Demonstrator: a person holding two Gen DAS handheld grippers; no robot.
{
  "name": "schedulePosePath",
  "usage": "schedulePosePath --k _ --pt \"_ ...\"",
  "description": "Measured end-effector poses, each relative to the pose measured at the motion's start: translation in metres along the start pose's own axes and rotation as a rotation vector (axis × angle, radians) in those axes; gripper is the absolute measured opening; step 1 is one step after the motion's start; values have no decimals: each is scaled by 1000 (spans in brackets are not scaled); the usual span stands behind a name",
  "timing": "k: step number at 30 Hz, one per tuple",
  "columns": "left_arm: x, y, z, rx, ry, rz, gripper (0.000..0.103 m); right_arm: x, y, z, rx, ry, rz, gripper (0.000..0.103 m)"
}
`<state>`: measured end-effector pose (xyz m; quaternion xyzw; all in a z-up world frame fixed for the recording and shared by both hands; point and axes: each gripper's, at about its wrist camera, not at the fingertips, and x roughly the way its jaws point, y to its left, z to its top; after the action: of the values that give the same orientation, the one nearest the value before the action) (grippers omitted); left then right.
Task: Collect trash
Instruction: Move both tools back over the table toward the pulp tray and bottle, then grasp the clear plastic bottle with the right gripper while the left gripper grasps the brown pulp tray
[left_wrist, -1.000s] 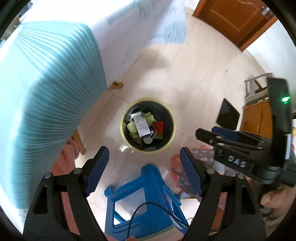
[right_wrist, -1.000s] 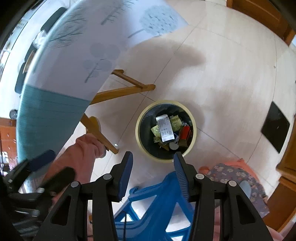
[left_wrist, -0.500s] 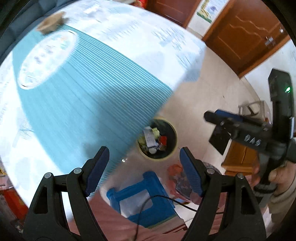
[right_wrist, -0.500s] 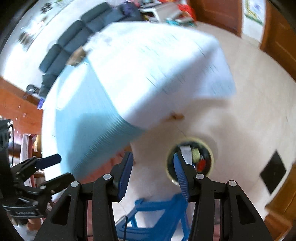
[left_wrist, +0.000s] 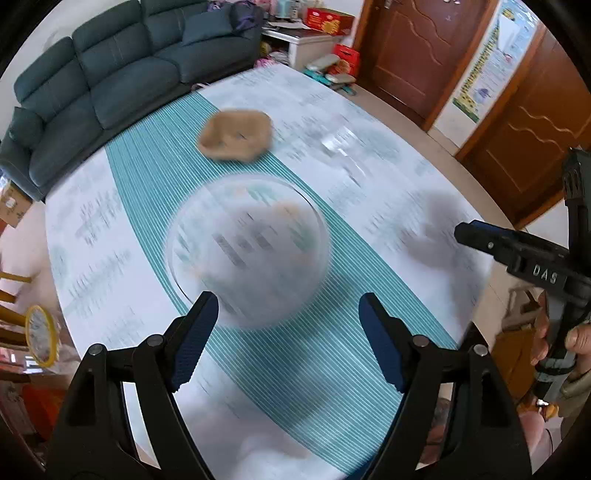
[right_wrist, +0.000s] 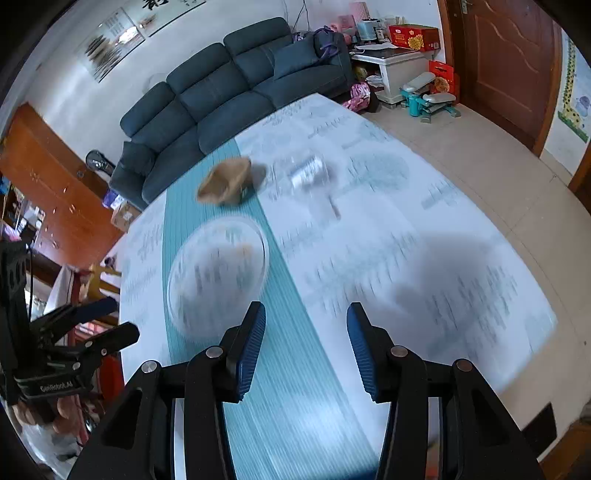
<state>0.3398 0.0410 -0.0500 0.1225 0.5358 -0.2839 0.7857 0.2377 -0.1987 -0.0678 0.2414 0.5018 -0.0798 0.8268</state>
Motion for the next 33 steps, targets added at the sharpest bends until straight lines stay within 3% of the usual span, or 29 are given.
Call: schedulePosePath --k 9,13,24,33 --pt "70 60 93 -31 -31 46 76 102 -13 101 48 33 -32 51" --pt "108 80 129 -40 17 5 76 139 -24 122 71 47 -46 52" --pt "180 108 174 -114 25 23 76 197 -38 142 86 51 -11 52" --pt "216 121 188 -159 36 37 76 210 -37 141 79 27 15 52"
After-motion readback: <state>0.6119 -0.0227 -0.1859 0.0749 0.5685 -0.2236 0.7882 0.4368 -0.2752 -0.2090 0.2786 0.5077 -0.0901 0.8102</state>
